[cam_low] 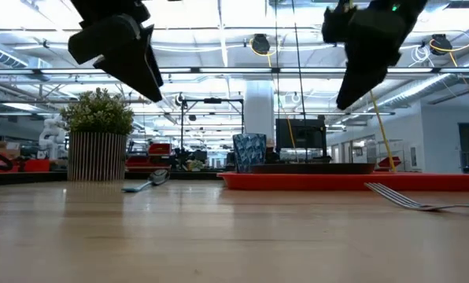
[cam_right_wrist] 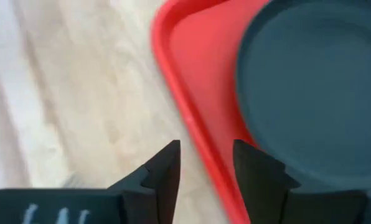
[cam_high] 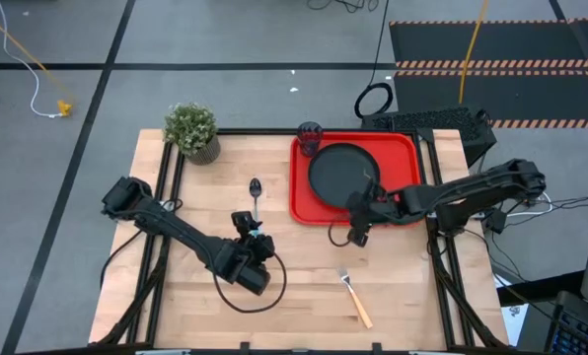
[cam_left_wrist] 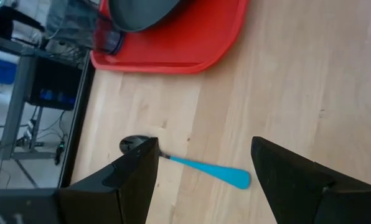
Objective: Pick and place plate/cup/fork/spoon on tray
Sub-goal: Put the yellow fork on the serving tray to he right of the black plate
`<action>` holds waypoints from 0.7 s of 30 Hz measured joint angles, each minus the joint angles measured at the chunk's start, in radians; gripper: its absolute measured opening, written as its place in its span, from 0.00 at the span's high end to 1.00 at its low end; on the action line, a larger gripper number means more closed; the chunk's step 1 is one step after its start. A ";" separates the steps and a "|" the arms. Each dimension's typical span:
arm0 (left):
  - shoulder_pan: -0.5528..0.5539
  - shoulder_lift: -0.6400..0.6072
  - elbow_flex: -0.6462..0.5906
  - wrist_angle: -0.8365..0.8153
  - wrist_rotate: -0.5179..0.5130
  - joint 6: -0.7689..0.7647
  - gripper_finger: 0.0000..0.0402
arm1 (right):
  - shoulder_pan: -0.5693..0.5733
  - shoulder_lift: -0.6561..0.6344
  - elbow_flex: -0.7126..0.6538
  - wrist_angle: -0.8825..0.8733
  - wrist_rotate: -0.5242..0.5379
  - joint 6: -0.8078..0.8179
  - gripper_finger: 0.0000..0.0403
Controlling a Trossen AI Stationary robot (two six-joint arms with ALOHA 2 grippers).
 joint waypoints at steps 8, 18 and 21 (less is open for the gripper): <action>0.058 0.000 0.000 0.136 0.040 0.172 0.36 | 0.155 -0.005 0.000 0.007 0.046 0.156 0.60; 0.067 0.000 0.000 0.301 0.082 0.231 0.36 | 0.389 0.029 0.000 0.092 0.178 0.352 0.60; 0.061 0.000 0.000 0.346 0.084 0.247 0.36 | 0.438 0.065 0.000 0.117 0.191 0.402 0.60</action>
